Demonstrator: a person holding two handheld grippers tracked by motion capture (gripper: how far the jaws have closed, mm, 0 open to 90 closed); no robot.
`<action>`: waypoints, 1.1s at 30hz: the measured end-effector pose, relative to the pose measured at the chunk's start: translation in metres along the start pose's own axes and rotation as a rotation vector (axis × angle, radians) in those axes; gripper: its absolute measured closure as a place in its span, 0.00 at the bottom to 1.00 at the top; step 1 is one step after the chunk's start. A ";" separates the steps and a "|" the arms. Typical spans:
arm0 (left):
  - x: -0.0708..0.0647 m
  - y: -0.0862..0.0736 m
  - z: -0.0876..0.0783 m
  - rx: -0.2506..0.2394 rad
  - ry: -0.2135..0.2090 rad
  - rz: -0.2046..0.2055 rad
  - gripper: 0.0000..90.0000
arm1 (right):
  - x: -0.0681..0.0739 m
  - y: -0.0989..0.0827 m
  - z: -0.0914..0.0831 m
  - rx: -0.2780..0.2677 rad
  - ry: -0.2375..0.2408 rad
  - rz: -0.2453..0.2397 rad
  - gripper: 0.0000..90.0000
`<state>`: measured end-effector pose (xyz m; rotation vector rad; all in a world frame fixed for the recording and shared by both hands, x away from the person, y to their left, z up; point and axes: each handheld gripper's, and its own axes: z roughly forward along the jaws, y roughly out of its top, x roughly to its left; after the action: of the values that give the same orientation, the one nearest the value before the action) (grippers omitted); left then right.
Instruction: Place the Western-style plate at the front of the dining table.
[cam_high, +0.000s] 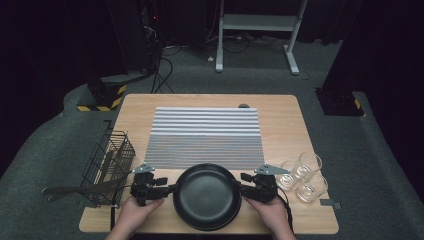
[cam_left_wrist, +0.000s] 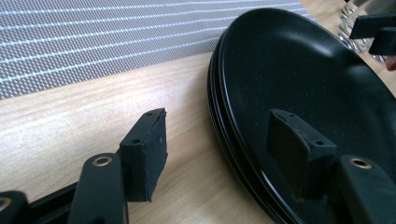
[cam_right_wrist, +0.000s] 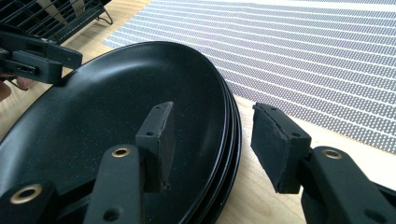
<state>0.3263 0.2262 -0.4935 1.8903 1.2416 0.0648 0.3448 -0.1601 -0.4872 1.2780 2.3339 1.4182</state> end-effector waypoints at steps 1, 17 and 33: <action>0.000 -0.001 0.000 0.007 -0.002 -0.007 0.43 | 0.000 0.000 0.000 0.003 0.000 0.003 0.56; -0.004 -0.006 0.001 0.039 -0.011 0.003 0.48 | -0.001 -0.002 -0.002 0.025 0.043 0.055 0.64; -0.004 -0.009 0.003 0.049 -0.050 -0.035 0.44 | -0.002 -0.003 0.004 0.067 0.087 0.153 0.61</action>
<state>0.3191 0.2225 -0.5002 1.8999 1.2521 -0.0307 0.3462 -0.1601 -0.4926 1.4700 2.4041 1.4794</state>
